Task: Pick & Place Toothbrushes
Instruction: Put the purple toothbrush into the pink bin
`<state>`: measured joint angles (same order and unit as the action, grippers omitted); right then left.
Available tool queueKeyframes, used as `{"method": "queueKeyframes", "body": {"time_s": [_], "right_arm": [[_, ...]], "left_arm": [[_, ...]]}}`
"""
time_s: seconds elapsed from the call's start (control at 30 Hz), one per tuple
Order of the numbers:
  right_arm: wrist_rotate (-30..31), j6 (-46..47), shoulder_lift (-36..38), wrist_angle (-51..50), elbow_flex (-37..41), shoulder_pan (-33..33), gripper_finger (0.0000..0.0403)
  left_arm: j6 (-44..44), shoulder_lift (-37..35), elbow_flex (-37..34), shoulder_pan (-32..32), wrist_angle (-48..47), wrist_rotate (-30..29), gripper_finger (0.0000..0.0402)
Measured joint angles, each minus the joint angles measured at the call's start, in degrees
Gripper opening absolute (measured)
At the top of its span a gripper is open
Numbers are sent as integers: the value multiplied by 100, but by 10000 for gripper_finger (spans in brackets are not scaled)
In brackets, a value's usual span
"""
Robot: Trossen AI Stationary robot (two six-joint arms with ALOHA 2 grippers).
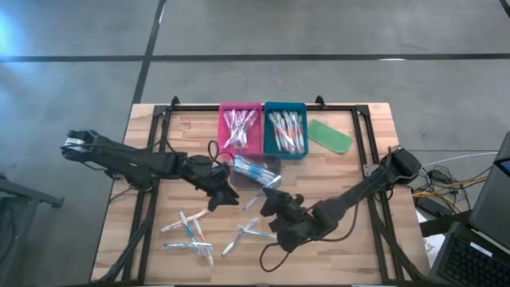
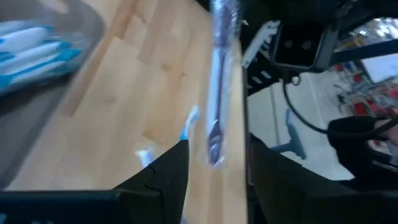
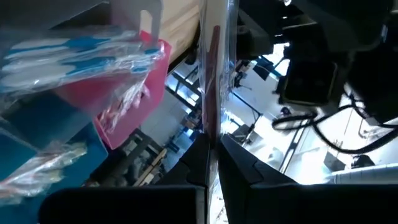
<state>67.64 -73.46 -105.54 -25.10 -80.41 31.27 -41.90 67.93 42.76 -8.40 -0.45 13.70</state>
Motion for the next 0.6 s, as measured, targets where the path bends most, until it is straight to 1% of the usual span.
{"method": "queueKeyframes", "body": {"time_s": [0.1,0.33,0.6], "right_arm": [[4,11,-47,22,-98,0,13],[-25,14,20,31,-171,0,13],[-16,42,70,43,-174,0,13]], "left_arm": [[23,176,93,8,23,207,169],[116,629,357,15,171,360,169],[489,1099,887,19,197,437,165]]}}
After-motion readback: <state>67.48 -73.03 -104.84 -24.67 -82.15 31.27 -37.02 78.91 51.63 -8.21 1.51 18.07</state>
